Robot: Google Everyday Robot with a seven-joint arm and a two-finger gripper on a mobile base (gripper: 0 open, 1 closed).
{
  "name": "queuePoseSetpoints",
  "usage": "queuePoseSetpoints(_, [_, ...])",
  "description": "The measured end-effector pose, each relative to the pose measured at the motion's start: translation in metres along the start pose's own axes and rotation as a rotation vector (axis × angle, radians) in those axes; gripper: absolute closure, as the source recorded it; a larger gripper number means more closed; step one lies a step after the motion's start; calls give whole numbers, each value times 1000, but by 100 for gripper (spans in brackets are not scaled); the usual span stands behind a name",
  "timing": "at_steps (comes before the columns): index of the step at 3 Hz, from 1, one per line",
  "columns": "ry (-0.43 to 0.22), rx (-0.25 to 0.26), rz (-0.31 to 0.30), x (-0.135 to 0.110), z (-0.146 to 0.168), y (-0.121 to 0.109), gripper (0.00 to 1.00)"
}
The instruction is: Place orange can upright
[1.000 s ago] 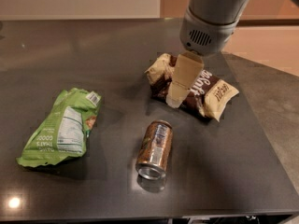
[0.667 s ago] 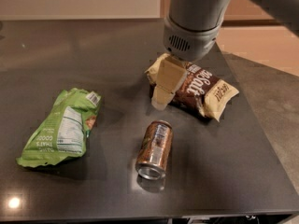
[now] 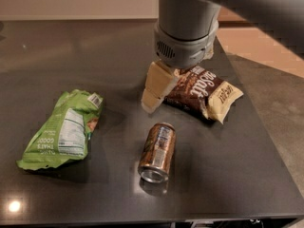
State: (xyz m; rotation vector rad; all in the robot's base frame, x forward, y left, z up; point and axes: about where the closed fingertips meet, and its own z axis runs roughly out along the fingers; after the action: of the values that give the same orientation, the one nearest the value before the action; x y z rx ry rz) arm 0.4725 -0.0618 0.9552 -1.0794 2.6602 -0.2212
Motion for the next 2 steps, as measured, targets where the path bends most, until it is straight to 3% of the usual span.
queuePoseSetpoints(1, [-6,-1,4,-2,0,0,0])
queuePoseSetpoints(2, [-2,-5,87,-4,2,-1,0])
